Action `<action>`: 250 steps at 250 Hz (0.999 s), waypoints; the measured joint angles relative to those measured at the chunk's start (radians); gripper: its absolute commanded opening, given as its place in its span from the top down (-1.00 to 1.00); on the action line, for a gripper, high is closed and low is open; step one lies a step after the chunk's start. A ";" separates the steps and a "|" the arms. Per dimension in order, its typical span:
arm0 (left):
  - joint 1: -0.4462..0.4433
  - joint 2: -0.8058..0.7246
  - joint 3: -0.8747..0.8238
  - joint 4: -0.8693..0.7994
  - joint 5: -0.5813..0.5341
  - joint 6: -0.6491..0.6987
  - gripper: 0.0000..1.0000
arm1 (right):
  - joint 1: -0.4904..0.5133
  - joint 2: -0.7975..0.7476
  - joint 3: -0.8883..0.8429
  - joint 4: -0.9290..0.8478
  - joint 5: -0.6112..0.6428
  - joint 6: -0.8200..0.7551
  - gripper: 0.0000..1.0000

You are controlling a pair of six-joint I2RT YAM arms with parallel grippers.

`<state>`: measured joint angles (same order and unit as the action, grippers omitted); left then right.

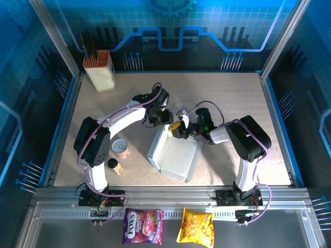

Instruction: Fold the paper box

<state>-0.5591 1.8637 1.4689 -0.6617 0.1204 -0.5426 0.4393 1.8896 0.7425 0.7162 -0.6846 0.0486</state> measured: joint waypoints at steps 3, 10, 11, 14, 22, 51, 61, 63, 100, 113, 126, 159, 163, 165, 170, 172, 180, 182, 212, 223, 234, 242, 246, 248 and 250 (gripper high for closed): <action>0.000 0.000 0.000 0.000 0.000 0.000 0.18 | 0.000 0.003 0.000 0.005 -0.002 0.002 0.35; 0.000 0.000 0.000 0.000 0.000 0.000 0.18 | 0.000 0.010 0.000 0.019 -0.004 0.008 0.35; 0.000 0.000 0.000 0.000 0.000 0.000 0.18 | 0.000 0.011 0.000 0.020 -0.004 0.009 0.36; 0.000 0.000 0.000 0.000 0.000 0.000 0.18 | 0.000 0.013 0.000 0.025 -0.005 0.013 0.36; 0.000 0.000 0.000 0.000 0.000 0.002 0.18 | 0.001 0.020 0.000 0.038 -0.005 0.018 0.35; -0.002 0.000 0.000 0.001 0.000 0.003 0.18 | 0.009 0.047 0.000 0.102 -0.005 0.050 0.38; -0.002 0.000 0.000 0.002 0.000 0.003 0.18 | 0.013 0.055 -0.002 0.124 -0.005 0.060 0.41; -0.002 0.000 0.000 0.002 0.000 0.003 0.18 | 0.013 0.056 -0.002 0.127 -0.005 0.061 0.41; -0.002 0.000 0.000 0.001 0.000 0.003 0.18 | 0.022 0.080 -0.005 0.191 0.000 0.093 0.50; -0.002 0.000 0.000 0.001 -0.001 0.003 0.18 | 0.023 0.082 -0.009 0.203 0.007 0.102 0.55; -0.002 0.000 0.000 0.001 -0.002 0.003 0.18 | 0.026 0.082 -0.010 0.211 0.019 0.105 0.59; -0.001 0.000 0.000 0.002 -0.008 0.003 0.17 | 0.036 0.084 -0.022 0.242 0.062 0.103 0.77; -0.001 0.000 0.000 0.002 -0.009 0.003 0.17 | 0.039 0.084 -0.025 0.248 0.074 0.102 0.79; -0.001 0.000 0.000 0.002 -0.009 0.003 0.17 | 0.039 0.084 -0.025 0.249 0.077 0.102 0.80; -0.001 0.000 0.000 0.003 -0.009 0.002 0.16 | 0.043 0.084 -0.029 0.258 0.094 0.099 0.83; -0.001 0.000 0.000 0.003 -0.009 0.002 0.16 | 0.045 0.084 -0.030 0.261 0.099 0.098 0.84; -0.001 0.000 0.000 0.009 -0.012 0.002 0.16 | 0.050 0.084 -0.035 0.273 0.119 0.094 0.89; -0.001 0.000 0.000 0.011 -0.013 0.002 0.16 | 0.052 0.084 -0.037 0.275 0.124 0.093 0.90; -0.001 0.000 0.000 0.013 -0.025 0.002 0.15 | 0.087 0.081 -0.061 0.325 0.216 0.093 1.00; -0.001 0.000 -0.001 0.014 -0.030 0.001 0.14 | 0.100 0.080 -0.068 0.339 0.254 0.093 1.00; -0.001 -0.003 -0.005 0.016 -0.036 -0.001 0.13 | 0.113 0.080 -0.074 0.352 0.289 0.093 1.00; -0.001 -0.006 -0.008 0.017 -0.039 -0.001 0.12 | 0.123 0.080 -0.076 0.361 0.312 0.093 1.00; -0.001 -0.008 -0.010 0.017 -0.041 -0.001 0.12 | 0.128 0.080 -0.077 0.364 0.323 0.093 1.00; -0.001 -0.009 -0.011 0.017 -0.042 -0.001 0.12 | 0.132 0.080 -0.078 0.367 0.332 0.093 1.00; -0.001 -0.010 -0.012 0.018 -0.044 -0.001 0.12 | 0.134 0.080 -0.079 0.368 0.338 0.093 1.00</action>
<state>-0.5602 1.8538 1.4567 -0.6441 0.0765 -0.5438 0.5732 1.9694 0.6640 1.0843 -0.3466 0.1417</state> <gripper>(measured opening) 0.437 0.081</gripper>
